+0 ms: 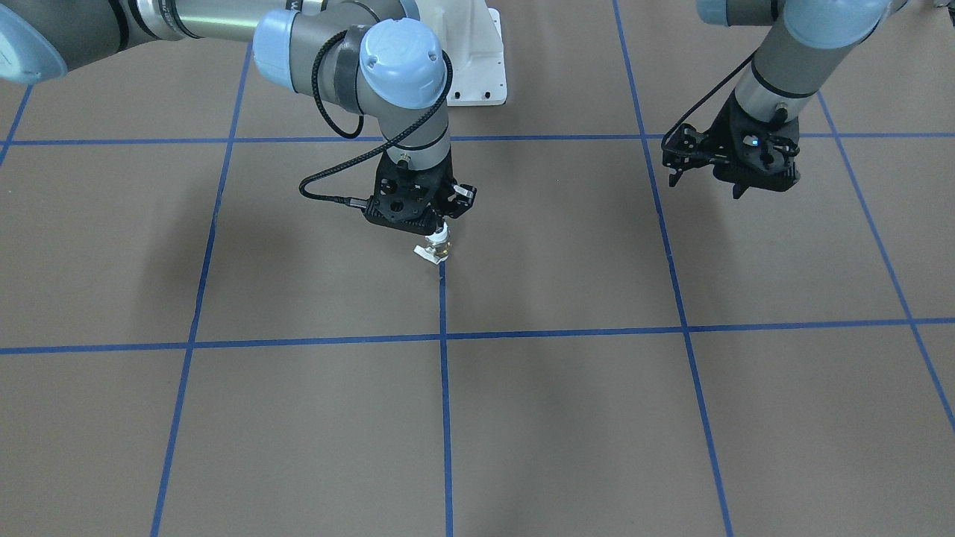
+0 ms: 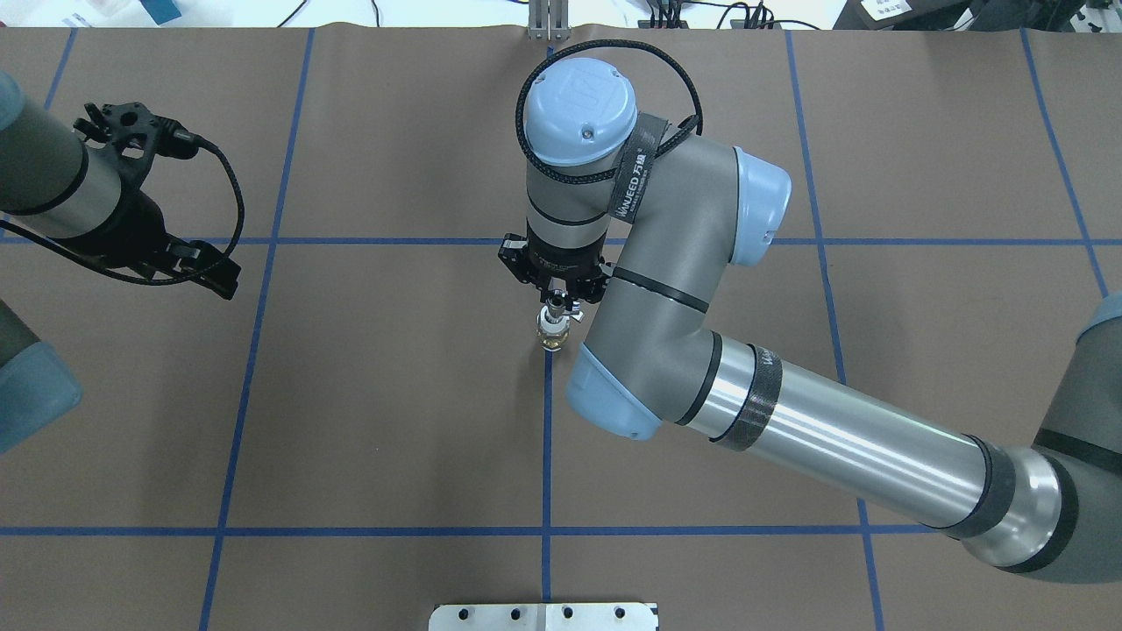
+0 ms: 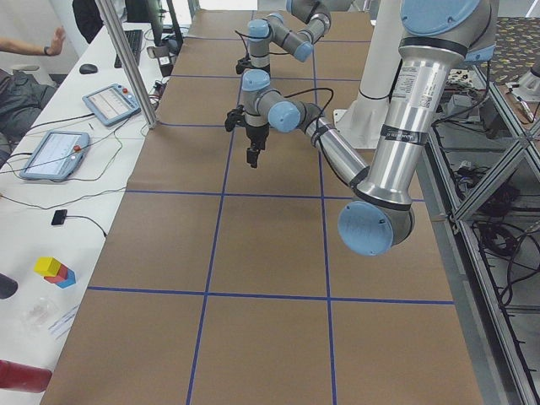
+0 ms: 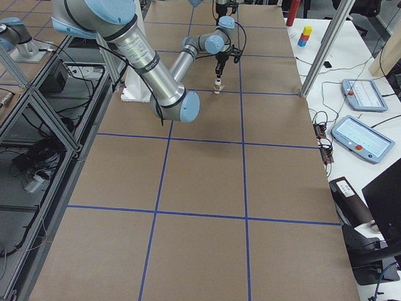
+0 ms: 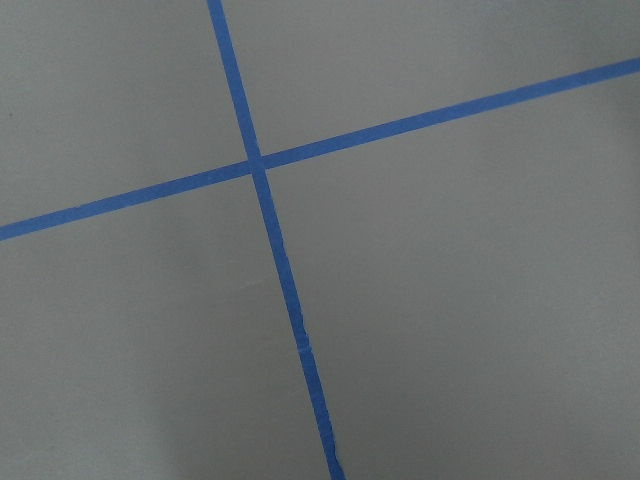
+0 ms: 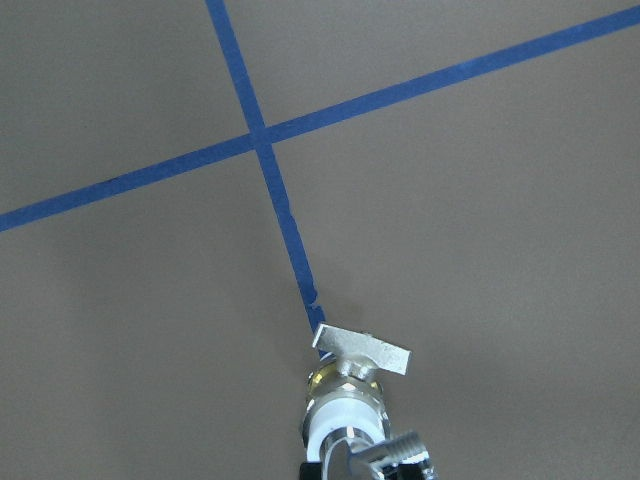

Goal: Assemble PPR valve and pipe with both arms

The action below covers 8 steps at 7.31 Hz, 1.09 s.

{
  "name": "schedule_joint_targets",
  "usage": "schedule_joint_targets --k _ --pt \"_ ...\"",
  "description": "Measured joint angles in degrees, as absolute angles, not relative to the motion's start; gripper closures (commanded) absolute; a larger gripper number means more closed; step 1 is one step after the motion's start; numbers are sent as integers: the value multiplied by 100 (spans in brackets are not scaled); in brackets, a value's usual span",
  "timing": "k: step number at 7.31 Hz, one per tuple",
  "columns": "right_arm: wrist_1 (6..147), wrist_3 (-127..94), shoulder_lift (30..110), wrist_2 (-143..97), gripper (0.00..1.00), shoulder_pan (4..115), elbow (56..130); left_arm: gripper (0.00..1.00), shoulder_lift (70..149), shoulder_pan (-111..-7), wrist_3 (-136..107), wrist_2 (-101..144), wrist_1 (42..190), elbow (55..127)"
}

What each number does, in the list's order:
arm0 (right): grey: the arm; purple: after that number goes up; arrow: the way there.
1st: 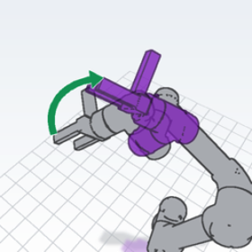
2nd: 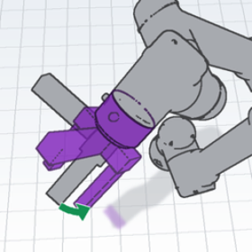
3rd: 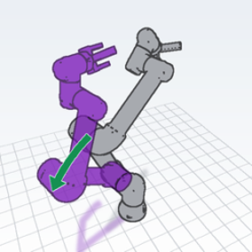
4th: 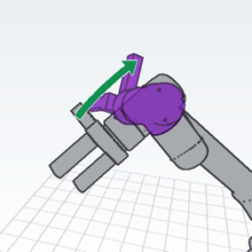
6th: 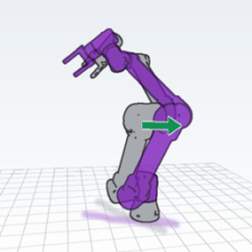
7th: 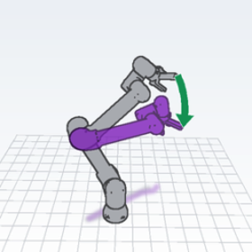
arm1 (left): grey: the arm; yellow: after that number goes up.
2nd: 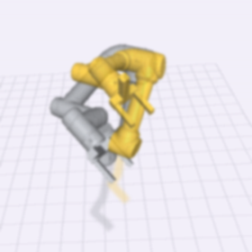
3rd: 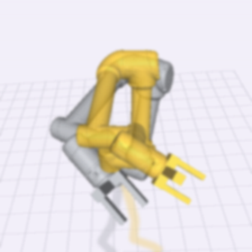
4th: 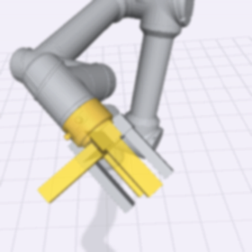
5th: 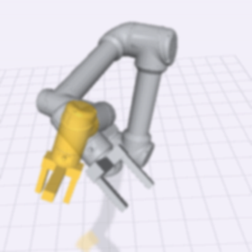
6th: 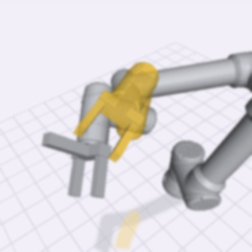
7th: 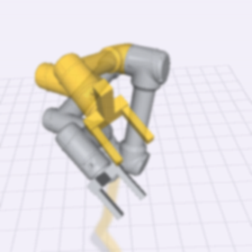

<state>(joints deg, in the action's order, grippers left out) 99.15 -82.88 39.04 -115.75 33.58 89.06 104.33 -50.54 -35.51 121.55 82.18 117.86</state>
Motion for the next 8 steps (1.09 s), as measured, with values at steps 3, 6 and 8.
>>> schedule_joint_targets --k 3,6,8 --pt "9902 -8277 3910 -11542 57 3343 8901 1 10430 -5054 -3551 12155 8218 11786" --pt "9681 -8292 3920 -11532 40 3340 8816 1 10417 -5054 -3551 12155 8218 11801" --pt "9631 -8291 3915 -11526 39 3340 8795 1 10415 -5054 -3551 12155 8218 11803"
